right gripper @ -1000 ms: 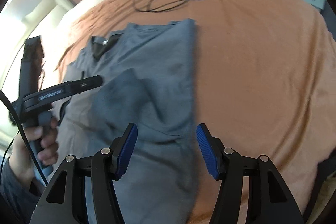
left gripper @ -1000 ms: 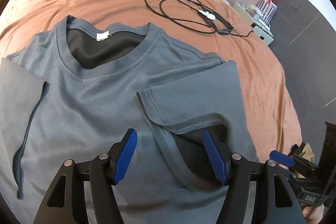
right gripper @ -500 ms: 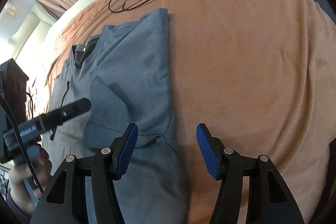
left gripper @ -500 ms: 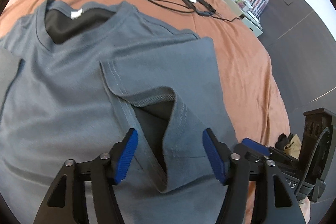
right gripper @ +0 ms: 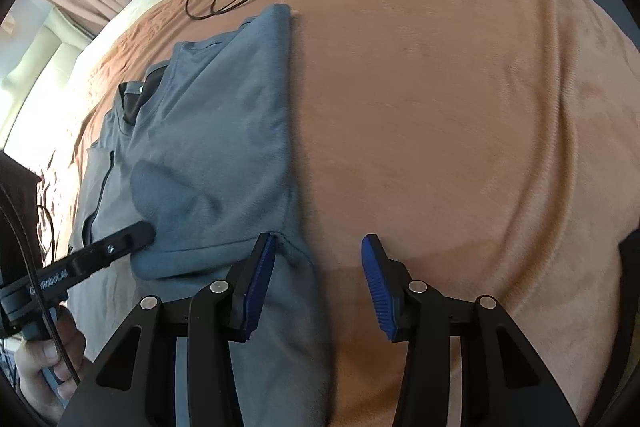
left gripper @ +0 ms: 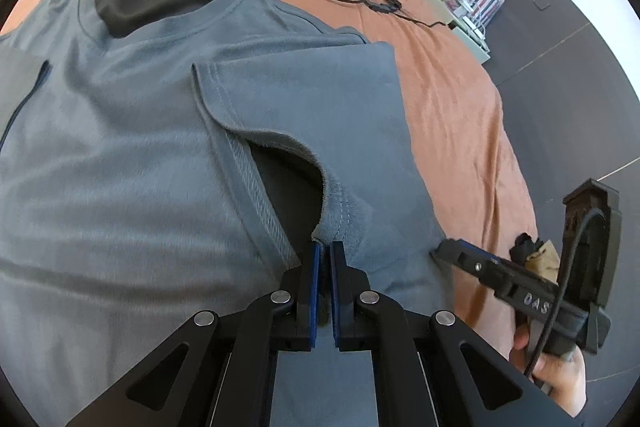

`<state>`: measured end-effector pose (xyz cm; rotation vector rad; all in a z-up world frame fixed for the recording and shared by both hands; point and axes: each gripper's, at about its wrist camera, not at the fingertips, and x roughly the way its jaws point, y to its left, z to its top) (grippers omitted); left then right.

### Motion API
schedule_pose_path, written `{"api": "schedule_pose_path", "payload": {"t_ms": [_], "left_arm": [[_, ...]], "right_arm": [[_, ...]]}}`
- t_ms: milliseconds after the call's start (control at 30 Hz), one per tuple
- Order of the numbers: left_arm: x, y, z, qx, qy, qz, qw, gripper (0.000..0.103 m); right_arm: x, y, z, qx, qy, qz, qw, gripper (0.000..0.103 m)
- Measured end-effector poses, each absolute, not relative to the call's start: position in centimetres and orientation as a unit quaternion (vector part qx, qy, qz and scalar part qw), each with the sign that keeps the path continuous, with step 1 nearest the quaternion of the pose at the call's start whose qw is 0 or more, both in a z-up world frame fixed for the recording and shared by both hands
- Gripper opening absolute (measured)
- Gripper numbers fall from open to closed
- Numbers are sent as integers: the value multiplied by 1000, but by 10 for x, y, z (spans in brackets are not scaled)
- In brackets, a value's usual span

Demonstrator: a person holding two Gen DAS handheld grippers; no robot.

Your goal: Fold small clothes

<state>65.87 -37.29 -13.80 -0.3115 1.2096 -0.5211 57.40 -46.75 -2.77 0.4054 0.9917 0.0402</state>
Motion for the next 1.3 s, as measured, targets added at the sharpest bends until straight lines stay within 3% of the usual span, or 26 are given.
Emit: {"api": "schedule_pose_path", "payload": {"t_ms": [333,633,700,800,900,1067,1300], "left_arm": [[634,-368,-148,-157,569,-243,770,5],[634,-375,-150,-132,584,-279,751,6],[638,-370,-148,-132,587,-282,747,12],[645,-357,-136,-124,579,-268,760,28],[656,-343,-124,-119,568,-251,775,39],[678,-321,-108,-115,547,-217,800,44],[712,-300,-102,-122,528,-183,820,46]], "right_arm": [[567,-464,-7,212,450,21,867,43],[596,-448,-27,185,468,27,864,43],[599,-448,-33,166,477,13,863,43],[599,-450,-36,153,484,4,862,32],[599,-451,-35,151,491,2,858,28],[603,-449,-25,134,511,2,849,28],[611,-463,4,146,474,33,868,28]]}}
